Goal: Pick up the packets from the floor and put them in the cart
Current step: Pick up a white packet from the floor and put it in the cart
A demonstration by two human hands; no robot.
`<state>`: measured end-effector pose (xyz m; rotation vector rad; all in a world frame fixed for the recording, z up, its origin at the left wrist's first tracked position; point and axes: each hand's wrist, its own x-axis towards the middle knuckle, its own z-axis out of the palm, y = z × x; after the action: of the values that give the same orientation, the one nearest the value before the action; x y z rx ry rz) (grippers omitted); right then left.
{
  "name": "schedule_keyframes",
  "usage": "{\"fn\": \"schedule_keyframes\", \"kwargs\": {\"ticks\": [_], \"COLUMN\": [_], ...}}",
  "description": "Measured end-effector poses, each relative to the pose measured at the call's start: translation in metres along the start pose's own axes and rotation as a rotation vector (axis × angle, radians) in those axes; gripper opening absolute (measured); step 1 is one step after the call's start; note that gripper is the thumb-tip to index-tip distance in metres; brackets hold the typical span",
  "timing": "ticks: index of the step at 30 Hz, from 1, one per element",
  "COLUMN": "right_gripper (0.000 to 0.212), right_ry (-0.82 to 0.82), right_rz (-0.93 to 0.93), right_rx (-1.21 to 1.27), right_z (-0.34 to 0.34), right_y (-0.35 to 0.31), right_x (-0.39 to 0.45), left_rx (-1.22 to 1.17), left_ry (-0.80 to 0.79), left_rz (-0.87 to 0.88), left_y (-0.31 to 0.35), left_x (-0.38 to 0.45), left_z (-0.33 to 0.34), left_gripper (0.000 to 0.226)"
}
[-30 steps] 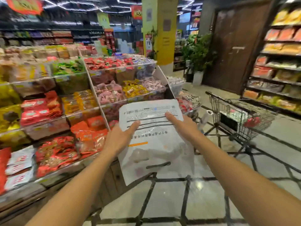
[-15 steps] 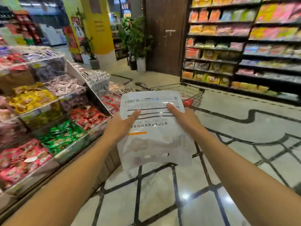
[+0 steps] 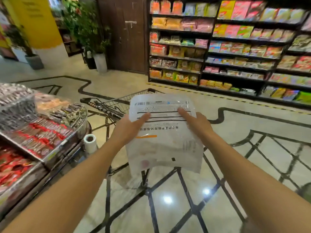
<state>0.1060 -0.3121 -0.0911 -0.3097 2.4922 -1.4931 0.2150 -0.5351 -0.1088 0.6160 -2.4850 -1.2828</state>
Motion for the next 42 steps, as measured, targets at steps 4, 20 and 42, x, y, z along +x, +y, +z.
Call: {"fn": "schedule_keyframes", "kwargs": {"ticks": [4,20,42], "right_gripper": [0.046,0.033,0.061], "right_ry": [0.022,-0.131,-0.697], "right_rz": [0.022,-0.081,-0.037], "right_rx": [0.05,0.083,-0.165], "right_z": [-0.018,-0.041,0.208], "right_y": [0.004,0.001,0.036], "right_x": [0.079,0.437,0.74], "left_rx": [0.043,-0.116,-0.313], "left_ry": [-0.024,0.078,0.293], "left_rz": [0.035,-0.134,-0.686], "left_y": [0.02,0.057,-0.171], "left_x": [0.08,0.381,0.589], "left_z": [0.027,0.121,0.154], "left_gripper": [0.039,0.049,0.075]}}
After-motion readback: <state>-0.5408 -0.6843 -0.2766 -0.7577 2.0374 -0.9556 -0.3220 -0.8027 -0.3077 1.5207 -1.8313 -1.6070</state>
